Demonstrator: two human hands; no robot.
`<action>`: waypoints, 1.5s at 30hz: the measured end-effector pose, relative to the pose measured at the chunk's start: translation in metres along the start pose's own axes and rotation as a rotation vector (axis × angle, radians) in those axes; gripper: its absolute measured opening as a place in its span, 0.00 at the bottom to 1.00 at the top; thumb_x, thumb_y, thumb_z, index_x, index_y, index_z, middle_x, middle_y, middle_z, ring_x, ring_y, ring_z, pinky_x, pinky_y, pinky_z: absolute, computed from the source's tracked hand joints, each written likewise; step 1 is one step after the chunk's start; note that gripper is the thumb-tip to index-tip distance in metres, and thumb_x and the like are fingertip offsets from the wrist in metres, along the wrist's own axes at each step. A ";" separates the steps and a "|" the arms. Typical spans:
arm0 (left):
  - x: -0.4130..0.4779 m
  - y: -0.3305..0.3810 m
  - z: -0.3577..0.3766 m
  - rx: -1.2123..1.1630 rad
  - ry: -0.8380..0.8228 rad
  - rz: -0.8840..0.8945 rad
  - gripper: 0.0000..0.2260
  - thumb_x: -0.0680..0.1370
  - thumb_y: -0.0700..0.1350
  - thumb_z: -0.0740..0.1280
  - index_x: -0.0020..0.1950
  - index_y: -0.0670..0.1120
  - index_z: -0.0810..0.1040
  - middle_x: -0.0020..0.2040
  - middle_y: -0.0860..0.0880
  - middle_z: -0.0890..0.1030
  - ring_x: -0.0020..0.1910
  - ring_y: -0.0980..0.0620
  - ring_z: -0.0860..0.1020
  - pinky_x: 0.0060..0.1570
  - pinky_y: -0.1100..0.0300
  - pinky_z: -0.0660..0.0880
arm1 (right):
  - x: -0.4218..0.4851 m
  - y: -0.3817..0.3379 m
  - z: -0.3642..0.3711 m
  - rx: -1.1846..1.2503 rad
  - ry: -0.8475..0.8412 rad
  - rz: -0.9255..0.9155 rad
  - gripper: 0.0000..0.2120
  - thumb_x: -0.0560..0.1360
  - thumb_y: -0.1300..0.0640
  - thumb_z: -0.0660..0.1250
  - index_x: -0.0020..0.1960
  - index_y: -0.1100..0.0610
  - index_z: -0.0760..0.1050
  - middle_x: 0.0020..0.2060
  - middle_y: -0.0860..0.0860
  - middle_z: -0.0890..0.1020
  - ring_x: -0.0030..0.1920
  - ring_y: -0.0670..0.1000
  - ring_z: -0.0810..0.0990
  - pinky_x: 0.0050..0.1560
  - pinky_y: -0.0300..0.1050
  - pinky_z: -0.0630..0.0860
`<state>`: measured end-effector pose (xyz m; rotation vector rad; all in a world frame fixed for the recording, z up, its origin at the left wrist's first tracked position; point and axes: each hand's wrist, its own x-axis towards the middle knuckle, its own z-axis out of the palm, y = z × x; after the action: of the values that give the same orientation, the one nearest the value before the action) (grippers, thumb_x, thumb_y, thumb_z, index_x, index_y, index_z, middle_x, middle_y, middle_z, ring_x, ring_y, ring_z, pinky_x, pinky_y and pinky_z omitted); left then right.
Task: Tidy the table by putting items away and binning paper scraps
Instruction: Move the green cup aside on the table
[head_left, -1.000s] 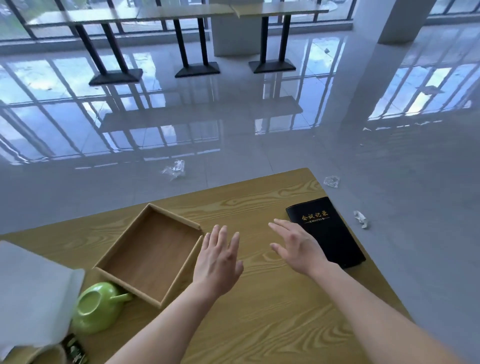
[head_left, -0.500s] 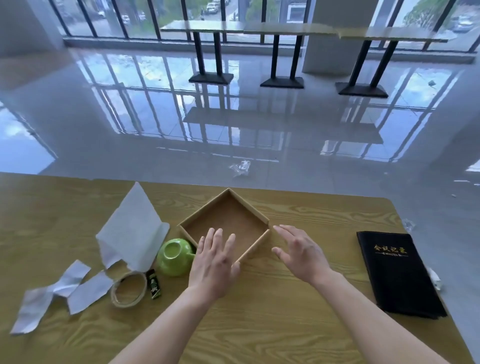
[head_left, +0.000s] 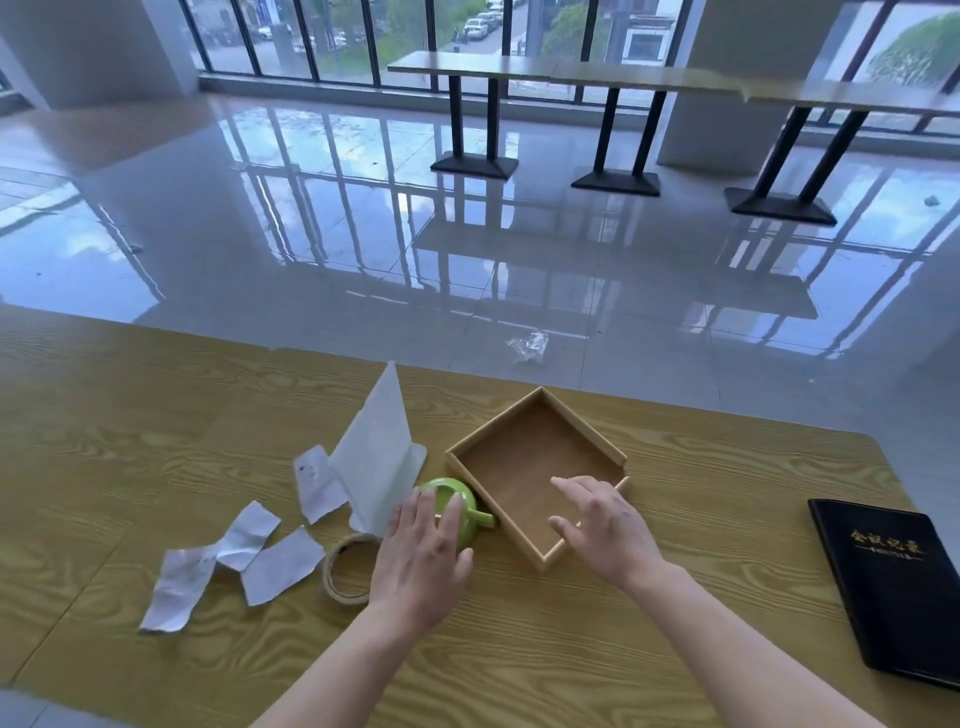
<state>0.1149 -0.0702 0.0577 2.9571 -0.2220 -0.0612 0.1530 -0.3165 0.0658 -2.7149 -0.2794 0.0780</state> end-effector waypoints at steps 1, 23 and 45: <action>-0.001 -0.008 0.000 -0.004 -0.006 -0.003 0.29 0.77 0.58 0.60 0.76 0.51 0.58 0.75 0.43 0.61 0.74 0.43 0.59 0.74 0.48 0.57 | 0.002 -0.009 0.005 0.002 -0.011 0.004 0.26 0.76 0.48 0.67 0.72 0.51 0.68 0.64 0.45 0.76 0.63 0.49 0.73 0.60 0.43 0.72; 0.042 -0.040 0.039 -0.198 -0.113 -0.085 0.31 0.78 0.52 0.64 0.76 0.44 0.56 0.71 0.45 0.67 0.66 0.47 0.68 0.67 0.54 0.67 | 0.065 -0.087 0.087 -0.248 -0.230 0.033 0.05 0.77 0.59 0.64 0.47 0.58 0.78 0.47 0.53 0.74 0.48 0.55 0.77 0.44 0.48 0.76; 0.017 -0.050 0.013 -1.132 -0.077 -0.417 0.18 0.81 0.54 0.61 0.69 0.51 0.72 0.62 0.52 0.77 0.60 0.55 0.75 0.61 0.56 0.72 | -0.014 -0.078 0.058 0.943 -0.426 0.636 0.11 0.75 0.71 0.60 0.40 0.68 0.81 0.31 0.59 0.82 0.27 0.54 0.81 0.32 0.49 0.82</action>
<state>0.1379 -0.0261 0.0358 1.8229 0.3283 -0.2549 0.1193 -0.2269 0.0445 -1.7203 0.4223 0.7587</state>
